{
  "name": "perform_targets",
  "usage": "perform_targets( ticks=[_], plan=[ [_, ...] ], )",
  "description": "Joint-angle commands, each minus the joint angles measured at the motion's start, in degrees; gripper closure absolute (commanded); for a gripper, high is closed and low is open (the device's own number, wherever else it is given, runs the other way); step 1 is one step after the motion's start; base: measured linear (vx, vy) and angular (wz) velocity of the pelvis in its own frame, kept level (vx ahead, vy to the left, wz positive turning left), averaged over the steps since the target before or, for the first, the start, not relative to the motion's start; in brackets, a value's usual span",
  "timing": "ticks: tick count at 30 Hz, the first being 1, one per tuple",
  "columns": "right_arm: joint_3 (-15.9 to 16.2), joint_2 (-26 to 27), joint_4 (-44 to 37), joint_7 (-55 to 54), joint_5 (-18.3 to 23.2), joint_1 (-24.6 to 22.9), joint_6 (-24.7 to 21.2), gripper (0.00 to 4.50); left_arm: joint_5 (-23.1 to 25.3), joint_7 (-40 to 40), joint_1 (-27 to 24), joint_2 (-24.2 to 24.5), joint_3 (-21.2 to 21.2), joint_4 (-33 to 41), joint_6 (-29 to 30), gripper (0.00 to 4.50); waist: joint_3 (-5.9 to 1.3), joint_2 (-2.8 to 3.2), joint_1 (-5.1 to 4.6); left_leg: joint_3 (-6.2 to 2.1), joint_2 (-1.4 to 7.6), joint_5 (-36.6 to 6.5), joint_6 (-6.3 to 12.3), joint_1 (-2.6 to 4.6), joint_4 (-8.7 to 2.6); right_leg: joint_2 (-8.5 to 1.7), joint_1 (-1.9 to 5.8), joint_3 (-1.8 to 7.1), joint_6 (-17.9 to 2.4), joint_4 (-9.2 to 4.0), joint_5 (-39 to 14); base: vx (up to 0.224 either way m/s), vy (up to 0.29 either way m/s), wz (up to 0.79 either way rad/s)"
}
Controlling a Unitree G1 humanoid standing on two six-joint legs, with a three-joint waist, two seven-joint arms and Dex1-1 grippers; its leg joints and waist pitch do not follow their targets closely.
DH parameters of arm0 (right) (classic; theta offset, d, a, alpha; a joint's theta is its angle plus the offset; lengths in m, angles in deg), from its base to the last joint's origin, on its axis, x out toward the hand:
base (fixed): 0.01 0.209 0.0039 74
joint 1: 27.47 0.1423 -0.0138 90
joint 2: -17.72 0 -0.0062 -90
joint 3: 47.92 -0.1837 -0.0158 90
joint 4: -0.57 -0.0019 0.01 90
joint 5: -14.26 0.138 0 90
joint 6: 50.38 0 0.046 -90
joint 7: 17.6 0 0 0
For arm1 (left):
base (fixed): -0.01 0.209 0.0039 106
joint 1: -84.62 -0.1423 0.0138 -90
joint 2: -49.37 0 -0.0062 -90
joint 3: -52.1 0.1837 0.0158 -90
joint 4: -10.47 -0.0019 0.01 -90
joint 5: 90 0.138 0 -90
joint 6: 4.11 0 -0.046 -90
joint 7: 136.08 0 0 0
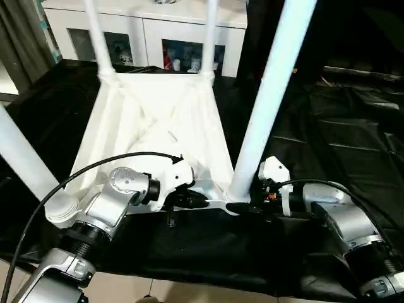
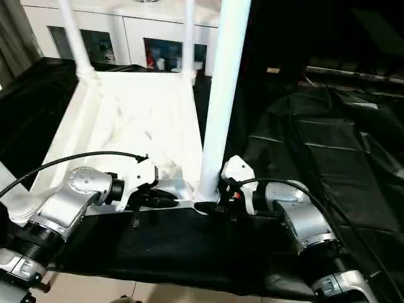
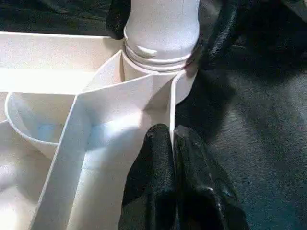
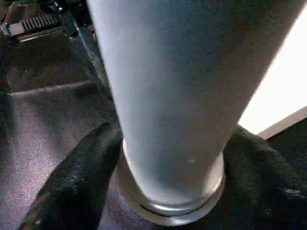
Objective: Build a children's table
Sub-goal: Rotate leg to tighten
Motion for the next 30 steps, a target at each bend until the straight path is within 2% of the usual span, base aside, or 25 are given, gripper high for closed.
perform_targets(
  ticks=[1,8,10,12,13,14,15,16,17,19,21,23,24,26,27,28,29,30],
  plan=[
    [0.4,-0.1,-1.1,0.8,-0.4,-0.1,-0.7,1.36,-0.7,-1.1,-0.9,-0.5,1.5,0.8,0.6,4.50,-3.12,-0.01,-0.05,-0.93,2.43,-13.0,1.44,0.85,-3.72,-3.12,2.43,1.68,-13.1,-3.65,-8.1,0.000,0.000,0.00],
    [0.2,0.0,-1.2,0.2,0.0,-0.6,-1.2,1.77,-0.9,-1.7,-1.4,-0.3,1.6,1.5,1.5,4.50,-3.16,-0.13,-0.09,-0.92,2.37,-12.3,1.88,0.79,-3.60,-3.14,2.57,1.64,-13.2,-3.55,-7.8,0.000,0.000,0.00],
    [-0.5,1.0,-0.1,-1.8,0.0,-0.5,-1.8,1.80,-0.6,-1.0,-1.5,-0.6,1.5,1.3,1.2,4.50,-3.17,-0.07,-0.13,-0.92,2.36,-12.1,1.85,0.84,-3.60,-3.11,2.53,1.64,-13.3,-3.56,-7.9,0.000,0.000,0.00],
    [-2.0,3.8,3.3,-9.5,-1.9,0.2,-1.6,1.81,1.1,2.4,-1.0,-1.6,1.4,-0.1,1.6,4.50,-3.12,-0.08,-0.28,-0.93,2.34,-12.3,1.57,0.79,-3.65,-3.12,2.44,1.63,-13.2,-3.65,-8.4,0.000,0.000,0.00],
    [-2.6,4.9,4.5,-12.3,-2.5,0.4,-1.7,1.81,1.8,4.4,-0.6,-2.2,1.3,-0.9,2.1,4.50,-2.89,-0.13,-0.63,-1.06,2.21,-14.2,0.33,0.59,-3.94,-3.15,2.43,1.59,-12.4,-3.95,-12.0,0.000,0.000,0.00],
    [-3.0,5.7,5.3,-14.5,-3.0,0.6,-1.8,1.81,2.5,6.4,-0.3,-2.7,1.0,-1.7,2.6,4.50,-2.89,-0.13,-0.63,-1.06,2.21,-14.2,0.33,0.59,-3.94,-3.15,2.43,1.59,-12.4,-3.95,-12.0,0.000,0.000,0.00],
    [-4.4,8.4,7.4,-21.9,-4.0,0.9,-3.3,1.81,3.8,12.5,0.9,-5.0,-0.2,-4.2,3.6,4.50,-2.64,-0.02,-1.21,-1.15,2.24,-17.6,-1.22,0.86,-4.14,-3.08,1.93,1.60,-11.1,-4.36,-17.4,0.000,0.000,0.00],
    [-4.9,9.5,8.0,-24.5,-4.3,0.9,-4.1,1.81,4.2,15.0,1.3,-6.0,-0.7,-5.0,4.1,4.50,-2.50,-0.22,-1.42,-1.43,2.15,-20.2,-2.03,1.14,-4.21,-3.30,1.83,1.53,-9.7,-4.90,-22.4,0.000,0.000,0.00],
    [-5.2,10.1,8.2,-25.8,-4.3,0.8,-4.5,1.82,4.3,16.2,1.5,-6.5,-1.0,-5.4,4.3,4.50,-2.44,-0.26,-1.59,-1.56,2.13,-20.9,-2.37,1.10,-4.24,-3.28,1.83,1.54,-9.1,-4.96,-24.0,0.000,0.000,0.00],
    [-7.8,14.0,9.9,-35.7,-4.8,1.2,-5.9,1.82,5.3,22.6,2.7,-9.5,-2.0,-7.1,6.1,4.50,-2.33,-0.20,-2.00,-1.71,2.11,-23.0,-2.84,1.45,-4.29,-3.33,1.22,1.63,-7.7,-5.44,-27.8,0.000,0.000,0.00],
    [-10.0,17.2,11.7,-43.7,-5.3,1.8,-6.7,1.82,5.8,28.9,3.7,-12.9,-3.1,-8.7,7.4,4.50,-2.46,-0.29,-2.30,-1.90,1.91,-23.6,-3.01,1.41,-4.25,-3.35,1.09,1.59,-6.0,-5.86,-30.5,0.000,0.000,0.00],
    [-10.1,17.9,12.2,-45.1,-5.5,1.9,-6.7,1.82,6.0,30.1,4.0,-13.9,-3.0,-9.0,7.5,4.50,-2.62,-0.25,-2.19,-1.91,1.95,-23.5,-2.41,1.58,-4.25,-3.32,1.06,1.61,-5.6,-6.00,-29.4,0.000,0.000,0.00],
    [-9.4,18.6,12.4,-45.6,-6.4,1.9,-6.0,1.82,6.4,30.5,4.0,-14.9,-2.4,-9.2,7.1,4.50,-2.66,-0.28,-2.16,-1.83,1.94,-22.7,-1.89,1.24,-4.37,-3.20,1.26,1.64,-5.7,-5.93,-27.2,0.000,0.000,0.00],
    [-8.8,19.1,12.2,-45.2,-6.7,1.8,-5.4,1.82,6.8,30.0,4.0,-15.5,-1.8,-9.4,6.1,4.50,-2.69,-0.21,-1.97,-1.69,1.91,-22.0,-1.27,1.13,-4.36,-3.16,1.22,1.73,-5.9,-5.84,-25.3,0.000,0.000,0.00],
    [-9.2,19.6,11.7,-43.8,-5.5,1.7,-4.7,1.82,7.3,29.1,3.9,-15.3,-1.1,-9.6,5.0,4.50,-2.72,-0.20,-1.97,-1.68,1.88,-21.8,-0.94,0.98,-4.39,-3.14,1.37,1.73,-6.0,-5.78,-24.7,0.000,0.000,0.00],
    [-9.4,19.7,11.4,-43.1,-5.0,1.6,-4.5,1.26,7.5,28.8,3.8,-15.2,-0.9,-9.6,4.6,4.50,-2.77,-0.16,-1.87,-1.65,1.95,-21.4,-0.85,1.00,-4.39,-3.20,1.37,1.77,-6.0,-5.74,-24.1,0.000,0.000,0.00],
    [-9.6,19.7,11.1,-42.8,-4.5,1.6,-4.4,1.12,7.5,28.4,3.7,-14.9,-0.7,-9.5,4.4,4.50,-2.78,-0.18,-1.88,-1.62,1.94,-21.2,-0.76,0.96,-4.39,-3.18,1.40,1.78,-6.1,-5.70,-23.7,0.000,0.000,0.00],
    [-9.9,19.9,10.8,-43.0,-4.3,1.6,-4.2,1.10,7.5,28.1,3.5,-14.7,-0.6,-9.4,4.4,4.50,-2.78,0.11,-1.86,-1.60,1.93,-20.9,-0.74,0.92,-4.41,-3.15,1.45,1.81,-6.5,-5.58,-22.9,0.000,0.000,0.00]
  ],
)
